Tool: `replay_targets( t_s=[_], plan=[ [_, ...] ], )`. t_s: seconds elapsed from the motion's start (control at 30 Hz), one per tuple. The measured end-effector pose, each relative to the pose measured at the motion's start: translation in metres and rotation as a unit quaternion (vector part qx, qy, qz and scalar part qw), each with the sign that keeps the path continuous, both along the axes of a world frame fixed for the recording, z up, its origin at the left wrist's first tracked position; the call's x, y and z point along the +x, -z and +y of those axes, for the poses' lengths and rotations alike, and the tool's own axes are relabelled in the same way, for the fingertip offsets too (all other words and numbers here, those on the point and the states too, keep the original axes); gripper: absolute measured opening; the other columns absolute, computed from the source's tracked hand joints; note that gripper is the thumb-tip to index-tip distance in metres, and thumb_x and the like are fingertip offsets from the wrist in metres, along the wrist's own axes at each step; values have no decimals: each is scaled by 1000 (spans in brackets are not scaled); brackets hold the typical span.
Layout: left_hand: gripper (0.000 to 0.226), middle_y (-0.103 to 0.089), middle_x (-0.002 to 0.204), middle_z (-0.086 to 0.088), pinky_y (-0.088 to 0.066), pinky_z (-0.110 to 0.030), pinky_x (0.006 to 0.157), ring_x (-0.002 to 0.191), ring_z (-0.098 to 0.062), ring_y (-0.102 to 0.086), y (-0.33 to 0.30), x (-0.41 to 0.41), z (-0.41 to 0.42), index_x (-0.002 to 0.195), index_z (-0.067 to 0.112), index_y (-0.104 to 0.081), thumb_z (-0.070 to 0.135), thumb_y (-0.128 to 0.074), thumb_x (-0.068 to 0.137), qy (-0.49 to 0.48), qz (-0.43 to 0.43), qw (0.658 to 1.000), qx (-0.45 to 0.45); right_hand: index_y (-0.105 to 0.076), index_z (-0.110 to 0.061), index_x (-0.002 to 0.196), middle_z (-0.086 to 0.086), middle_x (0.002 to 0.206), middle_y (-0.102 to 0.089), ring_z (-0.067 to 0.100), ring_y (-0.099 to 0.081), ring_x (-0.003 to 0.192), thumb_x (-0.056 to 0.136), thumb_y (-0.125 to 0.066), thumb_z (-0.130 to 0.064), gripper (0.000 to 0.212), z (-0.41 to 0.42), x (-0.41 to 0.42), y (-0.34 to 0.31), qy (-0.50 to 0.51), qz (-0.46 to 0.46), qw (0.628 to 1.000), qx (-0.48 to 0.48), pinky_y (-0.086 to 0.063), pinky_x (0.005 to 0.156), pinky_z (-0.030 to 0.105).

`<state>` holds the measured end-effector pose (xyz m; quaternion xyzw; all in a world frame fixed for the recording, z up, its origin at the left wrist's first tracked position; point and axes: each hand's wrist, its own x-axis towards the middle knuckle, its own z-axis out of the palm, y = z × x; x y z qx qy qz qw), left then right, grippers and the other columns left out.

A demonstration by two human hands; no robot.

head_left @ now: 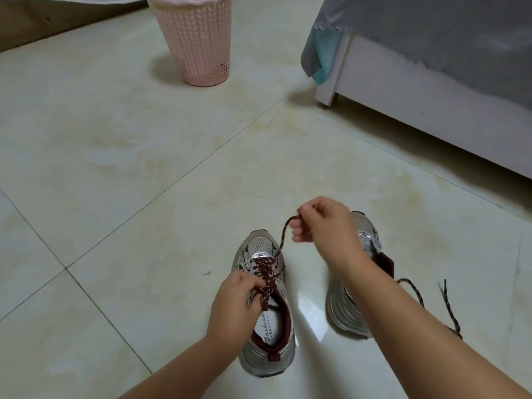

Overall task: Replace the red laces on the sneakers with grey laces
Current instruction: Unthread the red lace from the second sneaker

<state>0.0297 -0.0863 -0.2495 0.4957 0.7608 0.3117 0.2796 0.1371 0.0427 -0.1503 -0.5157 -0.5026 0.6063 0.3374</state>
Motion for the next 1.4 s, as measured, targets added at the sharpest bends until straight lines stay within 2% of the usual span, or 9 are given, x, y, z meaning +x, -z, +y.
replay_targets(
  t_s=[0.07,0.13,0.27,0.53,0.67,0.97,1.1,1.2,1.4],
  plan=[
    [22,-43,86,21,-32,-3,72,87,-5,-49,0,1,1,94,20,-68,5,-64,78,0,5,1000,-1,-54,-10,95,11,76,-63,23,-59,66,92,-50,-8,6,-13,2,13,-75,-113,990,-29,-57,71,38],
    [18,-42,85,20,-31,-5,70,86,-6,-48,-1,-1,4,91,19,-66,9,-68,76,7,7,1000,-10,-46,-14,115,13,99,-63,27,-62,89,92,-52,-17,25,-24,10,31,-145,-281,948,-32,-50,87,43],
    [10,-40,82,17,-30,-3,70,83,-8,-47,-1,-2,11,86,14,-64,9,-67,78,25,13,999,-17,-45,-22,91,3,93,-59,24,-57,93,84,-56,-18,14,-50,15,52,-240,-403,882,40,-40,73,28],
    [11,-58,80,9,-36,0,69,77,-3,-56,-9,-3,8,76,8,-72,-1,-67,74,-36,-54,998,5,-56,-27,105,-9,87,-47,13,-50,86,84,-62,-27,22,-72,11,82,-208,-362,903,104,-36,73,23],
    [10,-59,77,9,-36,1,65,73,2,-56,-11,-4,7,73,9,-73,-2,-70,73,-37,-79,996,15,-65,-19,80,-4,71,-57,11,-53,72,87,-59,-8,14,-65,6,77,-133,-105,980,-108,-44,72,21],
    [18,-59,76,10,-36,-3,65,74,0,-56,-11,-7,4,68,24,-65,9,-67,77,-16,-30,999,-10,-48,-11,75,6,56,-50,9,-45,42,94,-41,0,24,-8,9,33,129,35,990,-42,-43,44,21],
    [28,-58,68,8,-38,-3,57,60,8,-58,-16,-1,7,62,25,-55,3,-62,78,-66,-84,994,-25,-53,-17,92,4,73,-60,17,-55,63,87,-48,0,19,-25,8,40,-27,-152,987,-53,-50,65,31],
    [27,-50,64,4,-35,-10,53,58,-5,-50,-21,5,11,64,19,-51,-2,-53,81,-86,-177,979,-58,-59,-25,93,-1,89,-54,16,-53,83,78,-62,-11,21,-54,7,64,-241,-319,917,12,-41,74,22],
    [29,-47,66,-5,-36,-30,70,68,-18,-44,-40,-11,17,62,11,-50,-9,-38,81,-93,-413,899,-113,-64,-26,91,-12,83,-36,14,-47,94,83,-64,-27,8,-64,7,77,-239,-334,906,98,-33,75,22]
  ],
)
